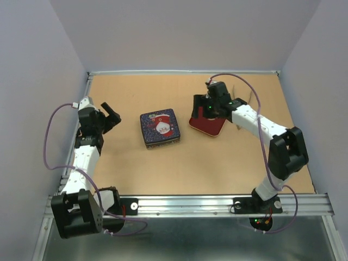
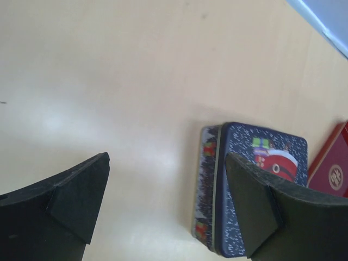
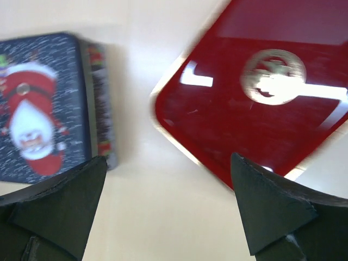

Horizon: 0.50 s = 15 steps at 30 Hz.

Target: Pack the chocolate

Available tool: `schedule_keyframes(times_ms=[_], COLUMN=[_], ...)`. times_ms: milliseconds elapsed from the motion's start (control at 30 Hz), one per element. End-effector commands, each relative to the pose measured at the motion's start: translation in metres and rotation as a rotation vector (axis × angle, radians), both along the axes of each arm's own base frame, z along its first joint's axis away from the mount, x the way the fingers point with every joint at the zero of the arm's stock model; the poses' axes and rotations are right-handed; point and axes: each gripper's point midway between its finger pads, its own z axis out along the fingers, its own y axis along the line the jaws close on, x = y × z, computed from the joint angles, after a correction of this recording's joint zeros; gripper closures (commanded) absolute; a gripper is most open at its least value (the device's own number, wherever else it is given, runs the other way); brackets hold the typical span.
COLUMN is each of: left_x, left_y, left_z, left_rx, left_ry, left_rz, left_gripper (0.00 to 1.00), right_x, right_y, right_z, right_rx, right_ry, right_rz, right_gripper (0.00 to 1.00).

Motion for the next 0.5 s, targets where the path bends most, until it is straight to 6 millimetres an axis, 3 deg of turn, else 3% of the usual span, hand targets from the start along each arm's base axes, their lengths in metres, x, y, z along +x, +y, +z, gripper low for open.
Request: schedule_keyframes(times_ms=[0, 67, 100, 200, 233, 267, 300, 333, 467], left_x=[-0.010, -0.015, -0.017, -0.023, -0.024, -0.026, -0.027, -0.028, -0.036], left_y=[0.021, 0.029, 0.035, 0.039, 0.038, 0.037, 0.036, 0.035, 0.036], left_z=[0.025, 0.032, 0.037, 0.055, 0.061, 0.073, 0.078, 0.084, 0.109], left_rx=[0.022, 0.041, 0.051, 0.085, 0.092, 0.097, 0.107, 0.111, 0.141], left_ry=[-0.044, -0.046, -0.040, -0.058, -0.068, -0.088, -0.095, -0.106, -0.150], left_rz=[-0.032, -0.034, -0.022, -0.025, -0.029, -0.036, -0.043, -0.048, -0.036], left_gripper=[0.01, 0.01, 0.01, 0.01, 0.01, 0.01, 0.01, 0.01, 0.01], right_x=[0.011, 0.005, 0.006, -0.003, -0.008, -0.011, -0.016, -0.017, -0.026], right_y=[-0.068, -0.093, -0.113, -0.151, -0.160, -0.173, -0.180, -0.184, -0.196], right_z=[0.030, 0.025, 0.029, 0.043, 0.058, 0.057, 0.072, 0.069, 0.094], right_rx=[0.041, 0.033, 0.034, 0.042, 0.053, 0.049, 0.057, 0.053, 0.043], right_ry=[-0.084, -0.074, -0.085, -0.127, -0.165, -0.169, -0.212, -0.204, -0.268], right_rz=[-0.162, -0.205, -0.250, -0.334, -0.354, -0.393, -0.413, -0.422, -0.475], right_gripper=[0.00, 0.00, 0.00, 0.00, 0.00, 0.00, 0.00, 0.00, 0.00])
